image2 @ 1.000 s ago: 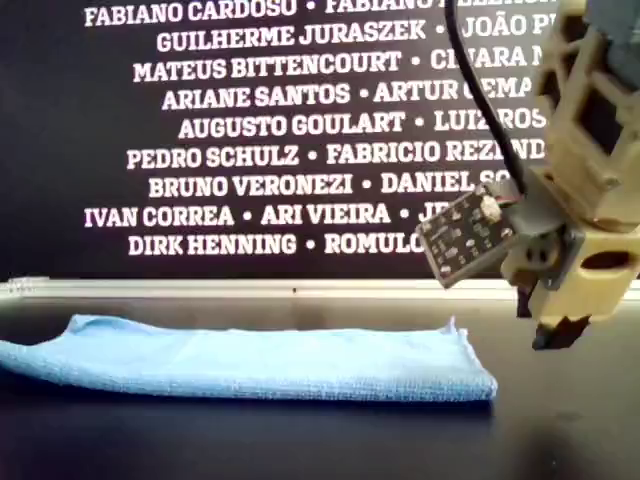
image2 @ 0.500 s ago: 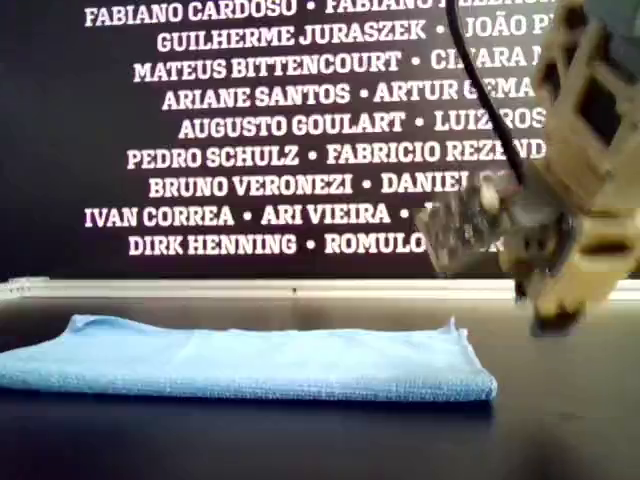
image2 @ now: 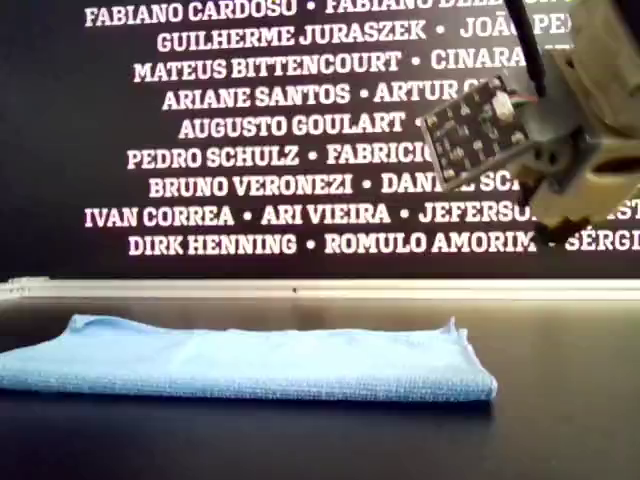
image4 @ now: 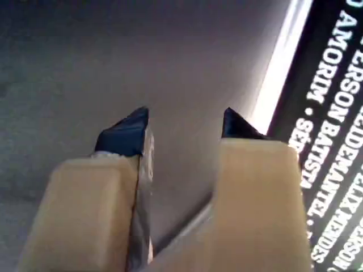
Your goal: Fold a cloth
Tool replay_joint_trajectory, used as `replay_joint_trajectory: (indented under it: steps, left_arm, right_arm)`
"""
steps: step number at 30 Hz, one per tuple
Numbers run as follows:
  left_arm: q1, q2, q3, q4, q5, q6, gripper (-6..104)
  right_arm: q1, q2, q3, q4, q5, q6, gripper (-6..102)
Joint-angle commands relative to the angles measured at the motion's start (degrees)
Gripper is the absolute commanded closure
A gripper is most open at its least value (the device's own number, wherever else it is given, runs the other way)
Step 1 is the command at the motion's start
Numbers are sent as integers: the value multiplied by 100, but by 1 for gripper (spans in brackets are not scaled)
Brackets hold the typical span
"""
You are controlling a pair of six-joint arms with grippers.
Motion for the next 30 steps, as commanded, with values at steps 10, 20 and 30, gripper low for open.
replay_joint_trajectory:
  steps: [10,20,30]
  left_arm:
    - [-26,545,457,-18,-870,185,2]
    - [-53,2092,457,0,-606,-659,3]
    - [-9,2259,439,1107,844,-756,3]
  right_arm:
    - [-158,2268,1169,-97,70,88,45]
    - [-158,4069,2268,-97,79,70,45]
    - [-18,3911,2320,-88,-53,-18,45]
